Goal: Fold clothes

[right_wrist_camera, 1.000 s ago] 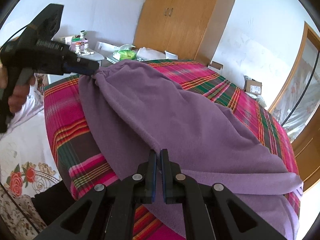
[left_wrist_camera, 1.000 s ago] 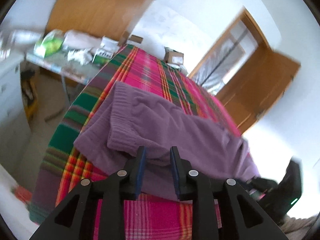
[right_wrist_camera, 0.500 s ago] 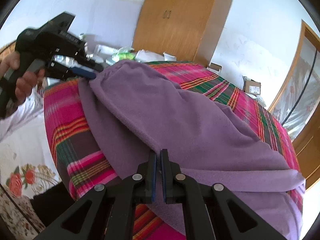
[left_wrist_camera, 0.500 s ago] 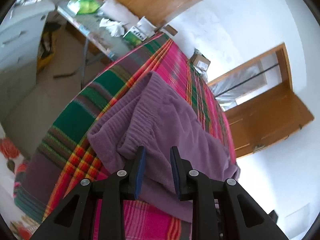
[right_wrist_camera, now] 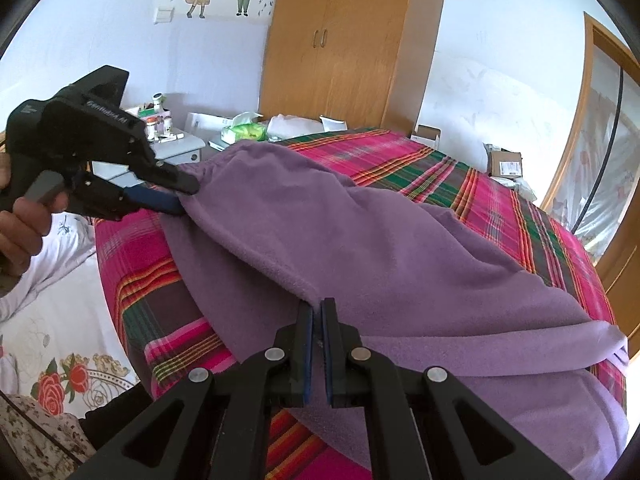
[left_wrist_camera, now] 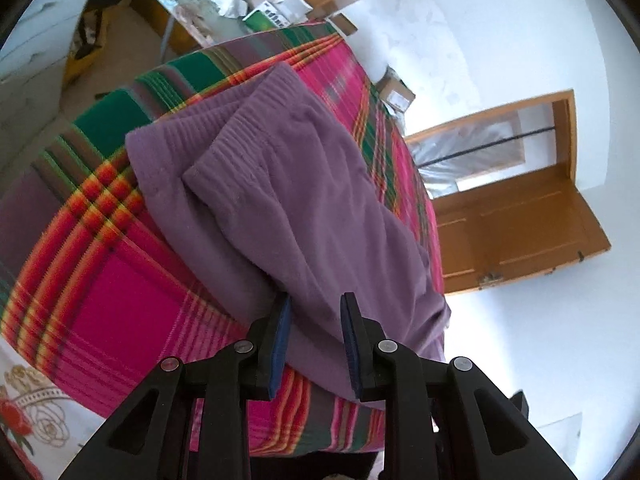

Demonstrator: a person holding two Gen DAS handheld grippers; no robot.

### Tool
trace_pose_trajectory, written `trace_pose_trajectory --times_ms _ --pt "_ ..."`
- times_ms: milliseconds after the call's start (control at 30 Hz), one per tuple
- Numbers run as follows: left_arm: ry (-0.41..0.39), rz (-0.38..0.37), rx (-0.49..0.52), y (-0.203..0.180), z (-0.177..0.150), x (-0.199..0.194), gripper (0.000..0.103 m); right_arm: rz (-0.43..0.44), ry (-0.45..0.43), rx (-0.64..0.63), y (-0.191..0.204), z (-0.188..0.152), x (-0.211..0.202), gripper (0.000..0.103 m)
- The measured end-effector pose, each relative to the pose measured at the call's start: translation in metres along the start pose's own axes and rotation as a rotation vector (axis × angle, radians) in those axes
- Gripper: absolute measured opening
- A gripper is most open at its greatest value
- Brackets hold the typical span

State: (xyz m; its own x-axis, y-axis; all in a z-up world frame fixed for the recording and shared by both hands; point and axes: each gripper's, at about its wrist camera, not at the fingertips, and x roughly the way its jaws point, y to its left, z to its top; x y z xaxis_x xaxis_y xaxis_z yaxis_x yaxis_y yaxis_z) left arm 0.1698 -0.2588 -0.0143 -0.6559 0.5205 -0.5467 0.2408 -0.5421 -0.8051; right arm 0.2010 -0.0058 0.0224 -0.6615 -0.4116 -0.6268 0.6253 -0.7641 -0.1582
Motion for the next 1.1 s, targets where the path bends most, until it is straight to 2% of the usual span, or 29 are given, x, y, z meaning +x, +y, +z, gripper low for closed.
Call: trace_pose_trajectory --times_ms 133,233,367,433,500,600,700,867,1100 --pt "-0.049 0.022 -0.022 -0.002 0.007 0.002 0.026 0.005 -0.010 0.008 -0.001 0.000 -0.001 0.004" --pt "-0.111 0.049 -0.081 0.004 0.018 -0.001 0.026 0.008 -0.009 0.011 -0.001 -0.001 0.000 0.004" --pt "-0.167 0.049 -0.131 0.011 0.025 -0.002 0.024 -0.008 -0.007 -0.007 0.004 -0.001 0.002 0.004" --pt "-0.192 0.046 -0.120 0.009 0.026 -0.003 0.021 -0.023 -0.013 -0.019 0.007 0.001 0.002 0.004" --pt "-0.216 0.043 -0.109 0.007 0.026 -0.004 0.005 -0.038 -0.023 -0.032 0.010 0.004 0.000 0.004" --pt "-0.253 0.016 -0.091 0.004 0.031 -0.015 0.005 -0.059 -0.052 -0.043 0.012 0.013 -0.006 0.004" --pt "-0.291 0.012 -0.032 -0.008 0.036 -0.027 0.005 -0.075 -0.079 -0.050 0.015 0.022 -0.015 0.004" --pt "-0.318 0.014 0.013 -0.012 0.041 -0.036 0.005 -0.075 -0.095 -0.091 0.026 0.030 -0.024 0.004" --pt "-0.274 0.075 -0.011 0.012 0.033 -0.024 0.005 -0.064 -0.017 -0.123 0.032 0.017 -0.007 0.004"
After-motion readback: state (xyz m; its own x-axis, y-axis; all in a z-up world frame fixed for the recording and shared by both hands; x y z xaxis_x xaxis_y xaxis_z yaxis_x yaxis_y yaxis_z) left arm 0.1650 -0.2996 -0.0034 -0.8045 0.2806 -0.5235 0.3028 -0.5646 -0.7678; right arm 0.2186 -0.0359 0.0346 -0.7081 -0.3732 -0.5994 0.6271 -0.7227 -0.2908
